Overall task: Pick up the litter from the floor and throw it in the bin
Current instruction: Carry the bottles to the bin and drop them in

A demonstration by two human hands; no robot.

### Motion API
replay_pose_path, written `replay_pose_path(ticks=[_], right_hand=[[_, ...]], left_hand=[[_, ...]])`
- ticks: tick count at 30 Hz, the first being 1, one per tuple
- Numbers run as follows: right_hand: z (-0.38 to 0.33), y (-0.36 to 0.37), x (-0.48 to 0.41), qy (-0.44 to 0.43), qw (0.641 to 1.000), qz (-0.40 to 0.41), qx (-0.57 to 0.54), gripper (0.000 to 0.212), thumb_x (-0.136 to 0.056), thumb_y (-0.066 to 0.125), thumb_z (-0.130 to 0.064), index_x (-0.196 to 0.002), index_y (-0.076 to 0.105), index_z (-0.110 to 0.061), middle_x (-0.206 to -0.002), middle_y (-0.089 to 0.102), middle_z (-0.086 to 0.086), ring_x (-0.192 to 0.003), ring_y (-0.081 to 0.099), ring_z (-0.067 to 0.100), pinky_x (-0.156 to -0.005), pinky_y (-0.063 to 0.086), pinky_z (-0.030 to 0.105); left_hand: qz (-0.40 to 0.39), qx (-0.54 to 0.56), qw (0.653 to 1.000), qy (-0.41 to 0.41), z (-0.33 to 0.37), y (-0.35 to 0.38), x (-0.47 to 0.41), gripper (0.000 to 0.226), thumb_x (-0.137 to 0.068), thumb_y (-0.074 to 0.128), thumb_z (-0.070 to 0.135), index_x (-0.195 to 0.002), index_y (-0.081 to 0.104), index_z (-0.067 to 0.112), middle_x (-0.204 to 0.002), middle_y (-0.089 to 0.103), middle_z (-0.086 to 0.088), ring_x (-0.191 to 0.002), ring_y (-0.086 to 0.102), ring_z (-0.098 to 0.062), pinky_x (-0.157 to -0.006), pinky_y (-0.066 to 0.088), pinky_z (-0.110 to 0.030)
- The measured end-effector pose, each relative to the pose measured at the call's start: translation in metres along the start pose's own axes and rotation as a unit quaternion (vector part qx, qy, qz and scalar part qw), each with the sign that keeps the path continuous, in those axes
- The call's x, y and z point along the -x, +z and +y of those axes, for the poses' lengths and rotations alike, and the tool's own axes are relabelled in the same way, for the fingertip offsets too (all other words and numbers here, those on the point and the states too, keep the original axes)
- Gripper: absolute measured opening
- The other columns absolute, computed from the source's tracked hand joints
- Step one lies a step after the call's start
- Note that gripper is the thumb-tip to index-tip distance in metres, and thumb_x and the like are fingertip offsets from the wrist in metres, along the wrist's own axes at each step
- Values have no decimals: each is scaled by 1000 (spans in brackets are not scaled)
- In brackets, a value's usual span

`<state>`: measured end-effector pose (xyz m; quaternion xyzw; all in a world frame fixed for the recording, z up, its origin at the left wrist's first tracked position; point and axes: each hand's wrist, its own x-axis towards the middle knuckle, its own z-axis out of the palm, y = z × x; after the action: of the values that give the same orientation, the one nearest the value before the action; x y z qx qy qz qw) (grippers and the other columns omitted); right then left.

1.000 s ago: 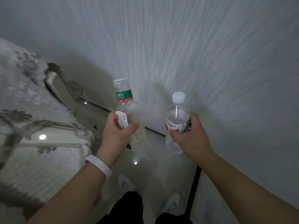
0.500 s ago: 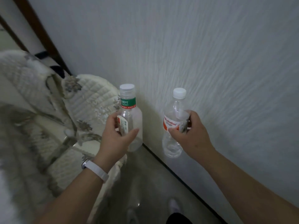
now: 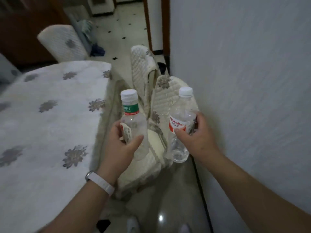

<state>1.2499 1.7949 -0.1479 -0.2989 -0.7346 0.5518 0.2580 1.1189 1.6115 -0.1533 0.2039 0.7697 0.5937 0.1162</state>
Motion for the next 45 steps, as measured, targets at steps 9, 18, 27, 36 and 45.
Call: replay_pose_path(ticks=[9,18,27,36,45], right_hand=[[-68,156,36,-80,968,-236,-6,38,-77,78,-26,-97,51,-45,-96,64,-28,-89,60,-11,-77,50,18],[-131,355,145,-132,918,-373,30,43,-76,77,-32,-108,49,-39,-98,63,-21,-85,60,-10,-73,49,22],[-187,514,255,-170,865,-472,24,42,-75,77,-37,-101,45,-48,-99,61,-24,-86,58,-11,-73,50,21],[-203,648,290,-188,814,-548,32,36,-79,75,-31,-98,48,-46,-95,62,-28,-88,59,-6,-74,51,22],[-259,818,328,-183,743,-644,-17,38,-71,74,-41,-99,48,-47,-95,63,-31,-87,61,-8,-78,52,23]], left_hand=[[215,-8,975,-61,-26,-171,75,57,-83,76,9,-130,46,23,-114,61,7,-91,62,11,-67,51,-9],[353,41,930,-98,-84,-361,175,53,-83,74,3,-124,48,24,-107,60,5,-84,62,13,-65,50,-9],[452,24,883,-124,-119,-523,252,32,-84,75,6,-101,56,23,-94,66,7,-76,64,9,-64,48,-9],[512,16,843,-164,-154,-624,266,33,-85,75,10,-105,53,25,-101,63,1,-76,61,11,-63,49,-8],[584,-19,789,-190,-174,-759,260,49,-82,77,16,-125,53,25,-109,65,6,-92,65,0,-65,52,-11]])
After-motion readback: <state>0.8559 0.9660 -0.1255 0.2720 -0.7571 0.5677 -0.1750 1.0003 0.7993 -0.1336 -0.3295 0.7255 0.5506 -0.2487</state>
